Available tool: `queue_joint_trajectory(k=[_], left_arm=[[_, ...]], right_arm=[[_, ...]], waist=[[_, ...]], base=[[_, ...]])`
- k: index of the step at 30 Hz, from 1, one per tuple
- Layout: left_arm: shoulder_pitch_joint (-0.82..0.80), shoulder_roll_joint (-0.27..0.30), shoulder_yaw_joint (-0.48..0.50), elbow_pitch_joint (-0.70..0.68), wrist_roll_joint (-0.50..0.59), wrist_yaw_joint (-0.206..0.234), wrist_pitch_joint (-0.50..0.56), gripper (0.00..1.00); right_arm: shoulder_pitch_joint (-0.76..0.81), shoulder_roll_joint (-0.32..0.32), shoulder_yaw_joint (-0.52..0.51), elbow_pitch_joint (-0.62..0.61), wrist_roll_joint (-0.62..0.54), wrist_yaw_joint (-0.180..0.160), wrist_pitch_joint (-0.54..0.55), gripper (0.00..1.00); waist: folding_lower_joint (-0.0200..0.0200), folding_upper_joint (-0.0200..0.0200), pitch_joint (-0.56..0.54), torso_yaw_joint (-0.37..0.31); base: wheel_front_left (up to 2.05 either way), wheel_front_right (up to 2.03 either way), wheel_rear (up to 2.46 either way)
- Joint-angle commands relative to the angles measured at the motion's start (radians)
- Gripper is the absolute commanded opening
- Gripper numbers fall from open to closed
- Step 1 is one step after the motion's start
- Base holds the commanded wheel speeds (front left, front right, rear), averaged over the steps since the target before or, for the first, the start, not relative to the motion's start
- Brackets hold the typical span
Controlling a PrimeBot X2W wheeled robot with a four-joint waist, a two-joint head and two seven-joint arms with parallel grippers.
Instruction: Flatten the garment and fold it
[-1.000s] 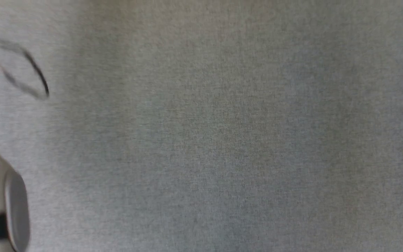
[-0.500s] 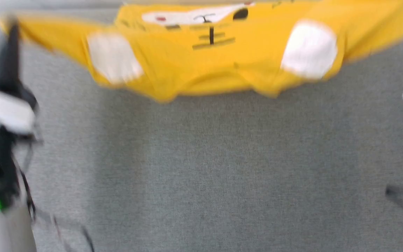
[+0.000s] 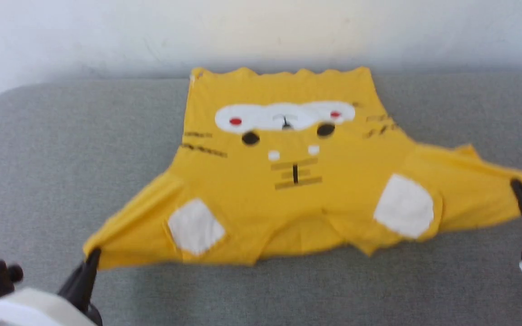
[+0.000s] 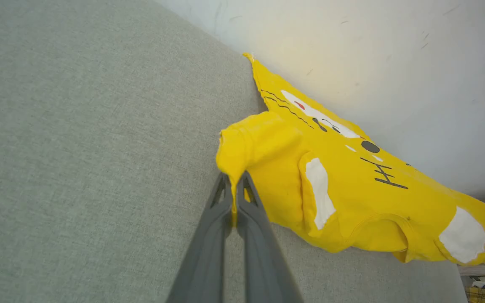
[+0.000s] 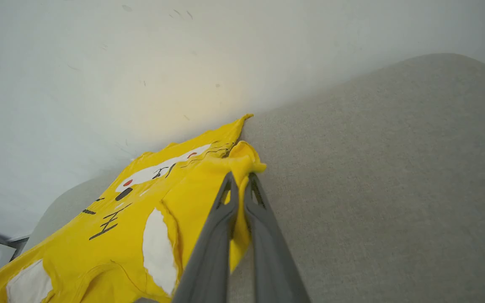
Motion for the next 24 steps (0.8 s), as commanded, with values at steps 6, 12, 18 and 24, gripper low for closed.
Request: queue_joint_trajectory(k=[6,12,18,24], left_arm=[[0.212,-0.008,-0.001,-0.024,-0.044,-0.046,0.033,0.0],[0.372,0.004,-0.041,-0.02,-0.063,-0.077,0.09,0.0],[0.446,0.014,-0.026,-0.011,-0.058,-0.053,0.112,0.0],[0.464,0.02,-0.002,-0.009,-0.049,-0.042,0.102,0.0]], right_arm=[[0.223,0.003,-0.045,0.059,0.074,-0.001,0.009,0.0],[0.39,0.003,-0.065,0.096,0.118,-0.001,0.046,0.0],[0.496,0.003,-0.096,0.102,0.136,-0.001,0.091,0.0],[0.541,0.003,-0.127,0.09,0.133,-0.001,0.117,0.0]], waist=[[0.0003,0.0,-0.102,0.02],[0.0003,0.0,-0.121,0.023],[0.0003,0.0,-0.113,0.029],[0.0003,0.0,-0.11,0.031]], base=[[0.0,0.0,0.0],[0.0,0.0,0.0],[0.0,0.0,0.0],[0.0,0.0,0.0]])
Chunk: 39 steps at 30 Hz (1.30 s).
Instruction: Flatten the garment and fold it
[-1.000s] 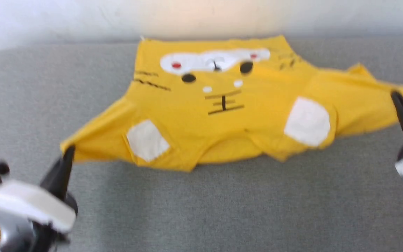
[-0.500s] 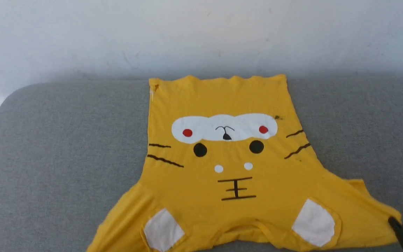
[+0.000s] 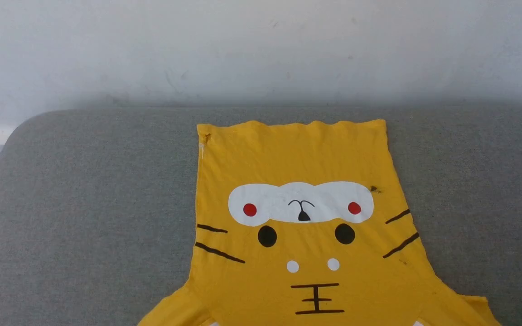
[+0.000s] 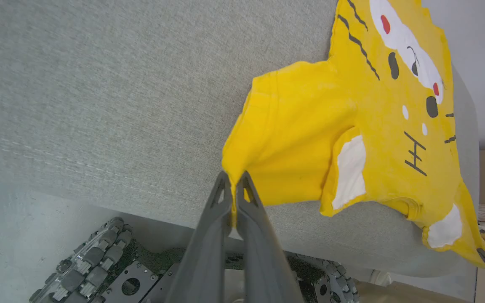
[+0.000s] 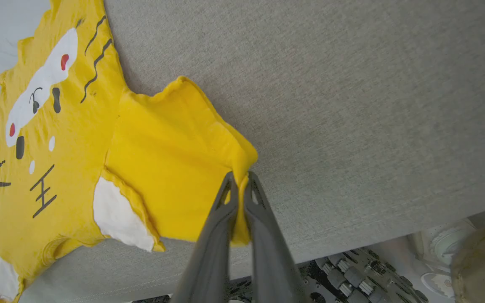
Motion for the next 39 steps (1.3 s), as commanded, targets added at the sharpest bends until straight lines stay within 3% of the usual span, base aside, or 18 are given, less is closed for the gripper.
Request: queue_joint_trajectory(k=[1,7,18,27,29,30,33,39], left_arm=[[0.005,0.004,0.01,0.0,0.012,0.006,-0.011,0.0],[-0.049,-0.009,-0.01,-0.013,0.024,-0.005,-0.045,0.0],[-0.128,-0.015,-0.058,-0.044,0.067,-0.019,-0.08,0.0],[-0.146,-0.014,-0.086,-0.084,0.098,-0.026,-0.095,0.0],[-0.149,-0.017,-0.094,-0.086,0.103,-0.025,-0.097,0.0],[-0.15,-0.017,-0.098,-0.087,0.105,-0.025,-0.098,0.0],[-0.146,-0.018,-0.103,-0.092,0.111,-0.024,-0.099,0.0],[-0.126,-0.015,-0.106,-0.119,0.124,-0.02,-0.103,0.0]], right_arm=[[0.005,0.002,-0.01,-0.006,-0.007,-0.001,-0.005,0.0],[-0.045,0.002,0.023,0.029,-0.049,-0.001,-0.057,0.0],[-0.143,0.002,0.128,0.201,-0.173,-0.001,-0.194,0.0],[-0.189,0.002,0.147,0.32,-0.228,-0.001,-0.262,0.0],[-0.197,0.002,0.142,0.319,-0.235,-0.001,-0.272,0.51],[-0.202,0.002,0.136,0.309,-0.237,-0.001,-0.273,1.0],[-0.211,0.002,0.113,0.23,-0.261,-0.001,-0.244,1.0],[-0.301,-0.039,0.065,-0.072,-0.293,-0.001,-0.126,1.0]], waist=[[0.0001,0.0,0.001,0.0],[0.0001,0.0,0.0,-0.008],[0.0001,0.0,-0.008,-0.009],[0.0001,0.0,-0.003,-0.007],[0.0001,0.0,-0.006,-0.005],[0.0001,0.0,-0.008,-0.004],[0.0001,0.0,-0.016,-0.003],[0.0001,0.0,-0.02,-0.007]], base=[[0.0,0.0,0.0],[0.0,0.0,0.0],[0.0,0.0,0.0],[0.0,0.0,0.0],[0.0,0.0,0.0],[0.0,0.0,0.0],[0.0,0.0,0.0],[0.0,0.0,0.0]])
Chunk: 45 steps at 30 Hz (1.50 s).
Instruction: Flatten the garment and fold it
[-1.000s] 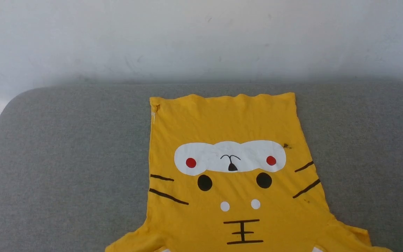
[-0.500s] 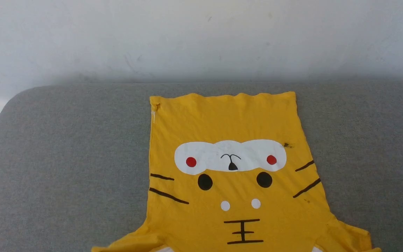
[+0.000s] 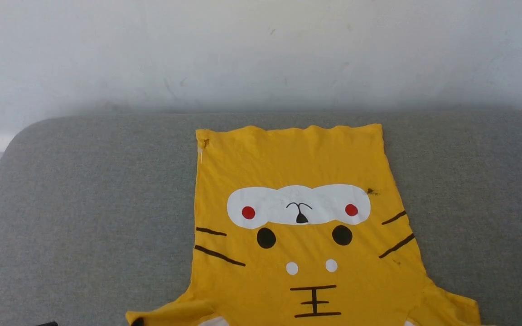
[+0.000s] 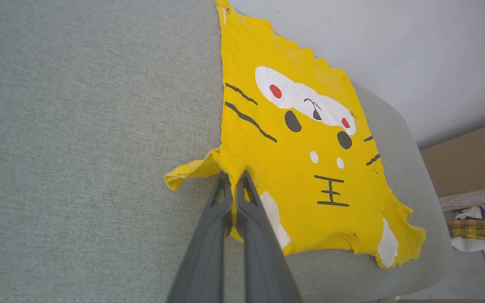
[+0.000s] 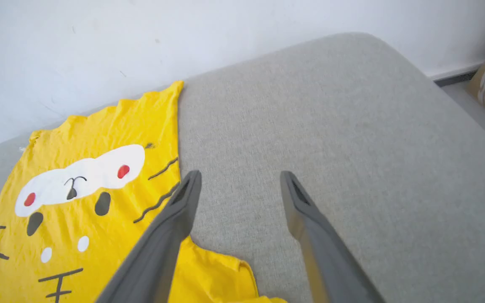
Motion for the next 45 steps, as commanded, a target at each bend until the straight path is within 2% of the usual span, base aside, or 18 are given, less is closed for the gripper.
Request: queue_joint_trajectory(k=[1,5,9,16,21,26,30,36,44,45], left_arm=[[0.004,0.002,-0.001,-0.015,0.015,0.001,-0.007,0.0],[-0.008,0.011,-0.01,-0.039,0.027,-0.003,-0.004,0.0],[-0.05,0.014,-0.022,-0.058,0.031,-0.016,-0.013,0.0],[-0.146,0.006,-0.041,-0.047,0.034,-0.049,-0.053,0.0],[-0.208,0.011,-0.063,-0.029,0.038,-0.078,-0.068,0.0],[-0.261,0.006,-0.092,-0.01,0.041,-0.102,-0.081,0.0],[-0.289,-0.001,-0.107,0.001,0.045,-0.113,-0.095,0.0],[-0.31,-0.006,-0.112,0.017,0.048,-0.121,-0.116,0.0],[-0.331,-0.004,-0.118,0.038,0.047,-0.133,-0.131,0.0],[-0.334,-0.004,-0.12,0.041,0.047,-0.134,-0.132,0.0]], right_arm=[[-0.068,-0.036,0.002,-0.072,-0.018,-0.001,0.03,1.0],[-0.243,-0.1,0.025,-0.163,-0.044,-0.001,0.108,1.0],[-0.455,-0.137,0.069,-0.145,-0.069,-0.001,0.146,1.0],[-0.782,-0.168,0.093,0.068,-0.176,-0.001,0.181,1.0],[-0.931,-0.165,0.119,0.237,-0.285,-0.001,0.207,1.0],[-0.999,-0.144,0.101,0.373,-0.379,-0.001,0.227,1.0],[-1.011,-0.128,0.066,0.434,-0.437,-0.001,0.226,1.0],[-1.014,-0.111,0.002,0.483,-0.508,-0.001,0.22,1.0],[-1.022,-0.092,-0.049,0.513,-0.541,-0.001,0.206,1.0],[-1.024,-0.088,-0.059,0.518,-0.547,-0.001,0.205,0.92]], waist=[[0.0,-0.0001,0.007,-0.003],[0.0,-0.0001,0.04,0.003],[0.0,-0.0001,0.106,0.027],[0.0,-0.0001,0.243,0.105],[0.0,-0.0001,0.335,0.167],[0.0,-0.0001,0.404,0.224],[0.0,-0.0001,0.451,0.26],[0.0,-0.0001,0.507,0.288],[0.0,-0.0001,0.545,0.313],[0.0,-0.0001,0.548,0.316]], base=[[0.0,0.0,0.0],[0.0,0.0,0.0],[0.0,0.0,0.0],[0.0,0.0,0.0],[0.0,0.0,0.0],[0.0,0.0,0.0],[0.0,0.0,0.0],[0.0,0.0,0.0],[0.0,0.0,0.0],[0.0,0.0,0.0]])
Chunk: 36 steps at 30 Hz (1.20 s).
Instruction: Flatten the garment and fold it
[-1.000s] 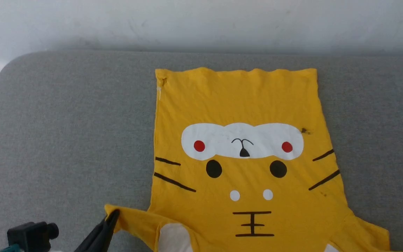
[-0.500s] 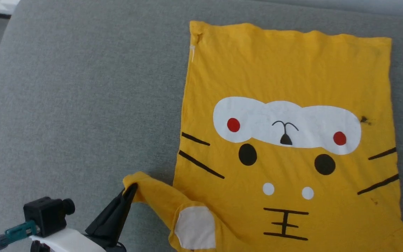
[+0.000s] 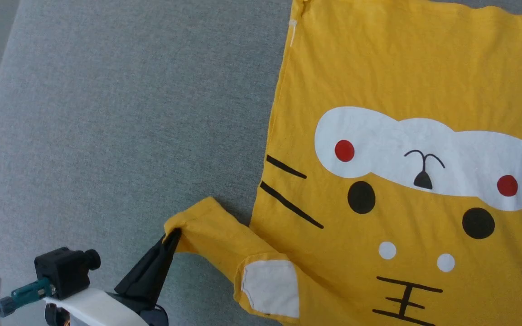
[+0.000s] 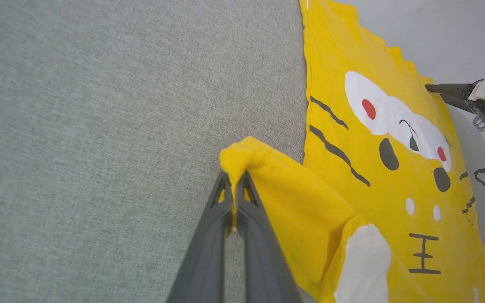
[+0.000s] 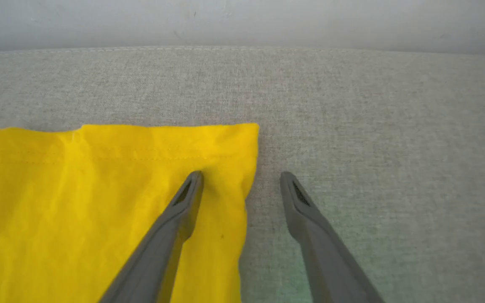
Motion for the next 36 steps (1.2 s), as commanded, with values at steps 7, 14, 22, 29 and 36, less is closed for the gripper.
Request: queue_joint_trajectory(k=[7,14,22,29,36], left_arm=[[-0.021,-0.003,-0.004,0.018,0.007,-0.007,-0.016,0.0],[0.012,0.006,0.013,0.014,0.015,0.008,-0.022,0.0],[0.074,0.028,0.043,-0.016,0.03,0.049,0.006,0.0],[0.108,0.04,0.052,-0.04,0.035,0.064,0.02,0.0],[0.122,0.052,0.054,-0.032,0.044,0.07,0.027,0.0]], right_arm=[[-0.03,0.034,-0.057,0.007,-0.068,-0.001,-0.039,0.0],[0.014,0.036,-0.042,-0.043,0.017,-0.001,-0.101,0.0],[0.294,0.024,-0.082,-0.302,0.215,-0.001,-0.09,0.0],[0.62,0.107,-0.24,-0.518,0.358,-0.001,-0.069,0.0],[0.897,0.113,-0.298,-0.347,0.573,-0.001,-0.168,0.0]], waist=[[-0.0001,0.0,0.016,0.024],[-0.0001,0.0,-0.084,-0.044],[-0.0001,0.0,-0.191,-0.154],[-0.0001,0.0,-0.216,-0.238],[-0.0001,0.0,-0.236,-0.288]], base=[[0.0,0.0,0.0],[0.0,0.0,0.0],[0.0,0.0,0.0],[0.0,0.0,0.0],[0.0,0.0,0.0]])
